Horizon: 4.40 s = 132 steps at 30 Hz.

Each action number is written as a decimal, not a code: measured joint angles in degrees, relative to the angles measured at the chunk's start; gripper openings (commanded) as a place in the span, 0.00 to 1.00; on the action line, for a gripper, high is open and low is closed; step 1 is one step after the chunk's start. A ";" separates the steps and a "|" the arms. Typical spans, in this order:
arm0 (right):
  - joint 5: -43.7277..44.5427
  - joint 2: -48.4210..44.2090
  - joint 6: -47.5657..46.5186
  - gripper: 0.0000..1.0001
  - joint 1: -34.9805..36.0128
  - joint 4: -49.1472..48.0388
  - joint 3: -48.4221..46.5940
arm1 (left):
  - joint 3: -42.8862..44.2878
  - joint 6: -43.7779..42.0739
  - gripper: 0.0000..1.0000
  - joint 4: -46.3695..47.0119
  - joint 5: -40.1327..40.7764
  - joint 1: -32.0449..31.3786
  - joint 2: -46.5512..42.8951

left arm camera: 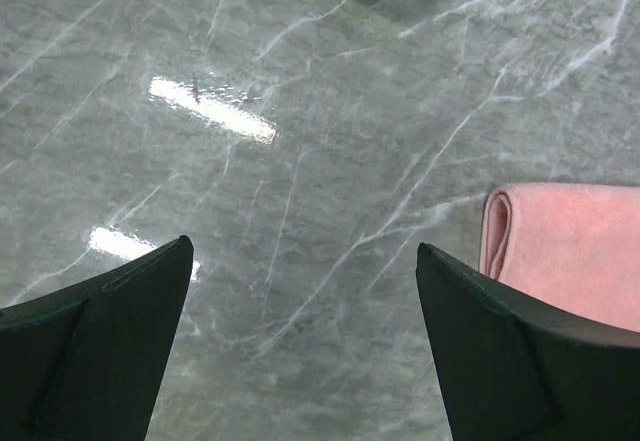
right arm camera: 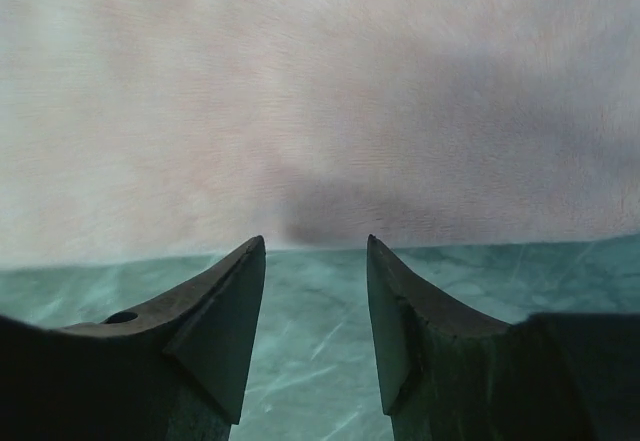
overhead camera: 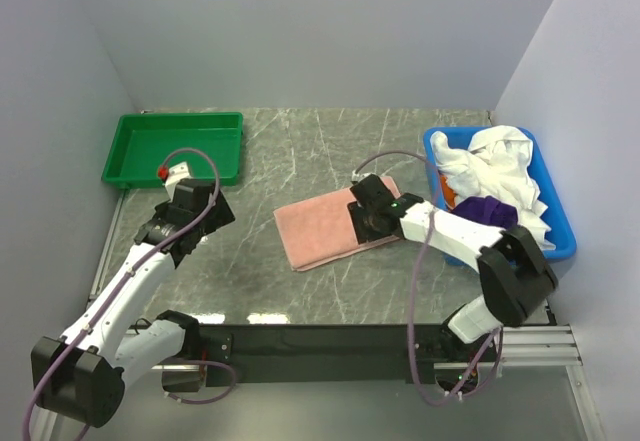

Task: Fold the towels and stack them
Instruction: Smooth out wrinkles on the folded towel, then neatly place the folded towel into the bin

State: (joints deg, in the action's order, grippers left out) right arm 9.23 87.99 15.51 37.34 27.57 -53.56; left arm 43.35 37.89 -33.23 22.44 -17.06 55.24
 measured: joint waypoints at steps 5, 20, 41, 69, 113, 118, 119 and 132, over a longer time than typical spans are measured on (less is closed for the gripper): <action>-5.51 -7.91 0.20 0.43 3.37 -5.81 -0.68 | 0.00 -0.81 0.99 1.09 -2.95 1.20 -0.02; -18.14 23.85 4.92 0.25 7.69 -24.96 -23.15 | -0.02 -1.29 0.99 2.21 -6.08 2.69 -0.02; -11.74 25.68 -2.23 0.54 13.62 -13.00 -29.16 | -0.07 -1.88 1.00 3.06 -9.57 4.61 0.90; 8.22 27.26 -8.79 0.54 30.27 4.70 -28.41 | -0.07 -1.88 0.99 3.48 -12.33 7.54 0.83; -19.85 16.94 -9.35 0.00 17.79 -12.22 -15.56 | -8.55 11.89 0.99 18.32 -35.34 7.65 16.90; -23.96 14.75 -7.67 0.00 16.79 -16.09 -14.25 | -8.55 15.54 0.99 23.10 -37.62 4.52 20.76; -24.37 14.67 -7.52 0.00 16.74 -16.50 -14.14 | -8.55 16.35 0.99 24.02 -37.75 3.69 21.46; -18.51 17.16 -10.03 0.49 20.06 -10.71 -17.42 | -8.52 18.95 0.99 22.14 -30.12 0.59 17.97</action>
State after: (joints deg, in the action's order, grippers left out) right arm -9.28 105.14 5.48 57.41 16.86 -70.98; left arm 34.83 56.84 -11.09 -7.68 -16.47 73.21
